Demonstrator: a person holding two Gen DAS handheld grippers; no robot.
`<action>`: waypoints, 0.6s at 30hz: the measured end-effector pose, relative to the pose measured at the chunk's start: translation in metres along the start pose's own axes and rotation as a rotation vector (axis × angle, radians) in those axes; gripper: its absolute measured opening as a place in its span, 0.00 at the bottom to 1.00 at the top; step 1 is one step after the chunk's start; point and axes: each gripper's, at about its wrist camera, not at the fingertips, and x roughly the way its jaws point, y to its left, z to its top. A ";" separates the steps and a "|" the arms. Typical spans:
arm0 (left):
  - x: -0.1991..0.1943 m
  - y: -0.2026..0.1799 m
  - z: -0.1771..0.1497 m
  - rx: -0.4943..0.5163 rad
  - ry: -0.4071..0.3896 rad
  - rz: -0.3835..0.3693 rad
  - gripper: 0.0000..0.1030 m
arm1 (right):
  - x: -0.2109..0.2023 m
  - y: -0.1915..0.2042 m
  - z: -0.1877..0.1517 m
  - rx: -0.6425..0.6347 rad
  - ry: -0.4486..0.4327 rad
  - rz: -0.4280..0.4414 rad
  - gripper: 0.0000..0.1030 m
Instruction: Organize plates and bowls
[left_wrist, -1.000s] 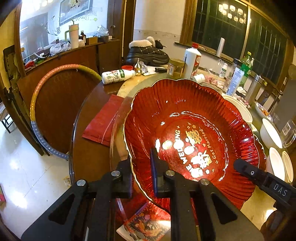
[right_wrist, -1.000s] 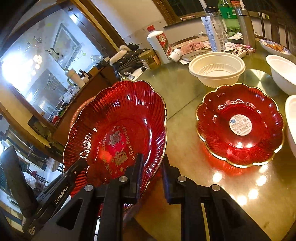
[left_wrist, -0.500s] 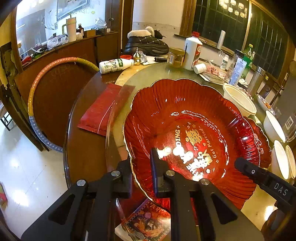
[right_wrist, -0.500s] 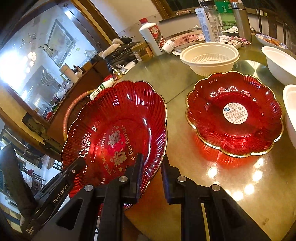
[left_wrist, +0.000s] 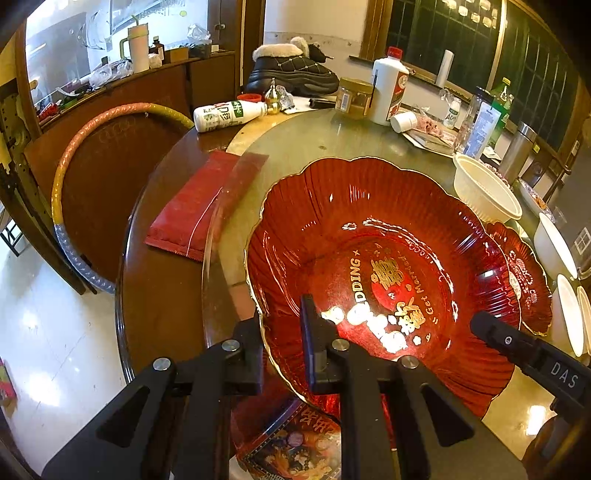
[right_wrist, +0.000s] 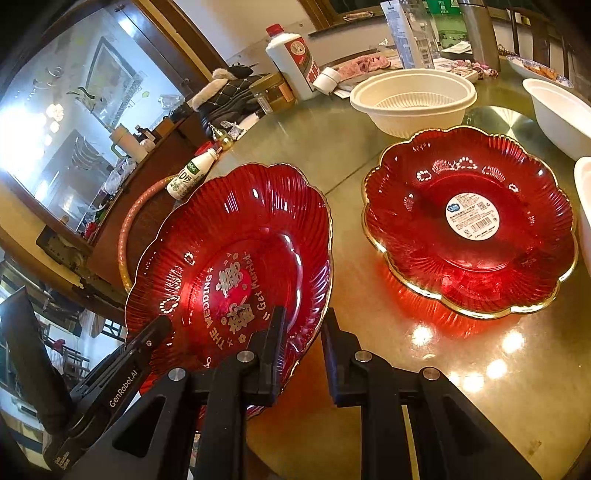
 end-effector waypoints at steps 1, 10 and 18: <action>0.002 0.001 0.000 -0.006 0.013 0.000 0.13 | 0.001 0.000 0.000 0.001 0.006 0.001 0.19; -0.013 0.011 0.003 -0.083 0.006 0.000 0.56 | -0.016 -0.005 -0.001 0.007 -0.007 0.029 0.29; -0.066 -0.021 0.024 -0.111 -0.155 -0.122 0.76 | -0.079 -0.069 -0.001 0.186 -0.160 0.047 0.61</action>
